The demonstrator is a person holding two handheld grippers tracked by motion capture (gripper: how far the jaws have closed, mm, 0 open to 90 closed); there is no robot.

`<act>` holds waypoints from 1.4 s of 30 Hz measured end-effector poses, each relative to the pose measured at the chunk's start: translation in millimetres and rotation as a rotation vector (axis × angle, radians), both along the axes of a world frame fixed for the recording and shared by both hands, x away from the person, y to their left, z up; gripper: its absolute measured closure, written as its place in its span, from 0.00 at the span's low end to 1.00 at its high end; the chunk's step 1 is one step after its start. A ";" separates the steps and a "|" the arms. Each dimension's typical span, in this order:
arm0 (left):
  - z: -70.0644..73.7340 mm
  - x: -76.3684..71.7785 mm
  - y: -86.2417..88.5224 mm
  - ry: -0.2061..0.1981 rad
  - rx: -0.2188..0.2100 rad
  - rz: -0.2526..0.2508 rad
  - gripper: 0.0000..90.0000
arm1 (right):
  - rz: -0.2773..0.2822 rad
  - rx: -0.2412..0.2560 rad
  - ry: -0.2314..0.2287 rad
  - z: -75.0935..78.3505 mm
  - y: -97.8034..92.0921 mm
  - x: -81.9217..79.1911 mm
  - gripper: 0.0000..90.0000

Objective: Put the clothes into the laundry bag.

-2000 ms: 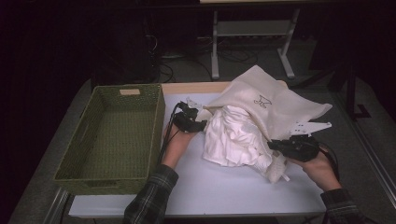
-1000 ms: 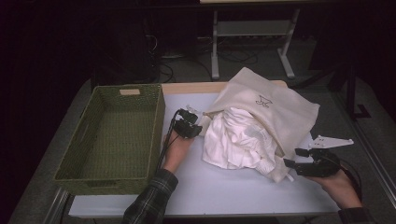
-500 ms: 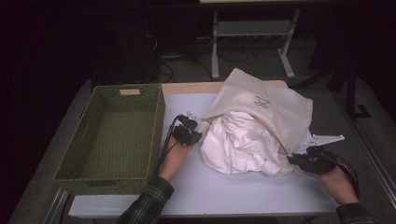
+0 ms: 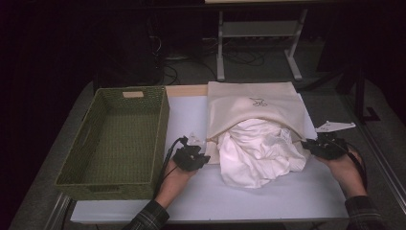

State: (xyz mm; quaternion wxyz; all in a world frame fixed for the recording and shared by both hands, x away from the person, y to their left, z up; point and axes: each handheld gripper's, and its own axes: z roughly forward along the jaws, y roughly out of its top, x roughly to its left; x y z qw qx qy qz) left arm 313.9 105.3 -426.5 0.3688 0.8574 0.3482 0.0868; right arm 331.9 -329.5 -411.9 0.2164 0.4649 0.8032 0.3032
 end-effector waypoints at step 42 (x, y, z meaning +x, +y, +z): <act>-16.2 -20.8 5.5 -0.002 -0.102 -0.073 0.91 | 0.244 0.181 -0.112 66.3 123.5 -9.7 0.86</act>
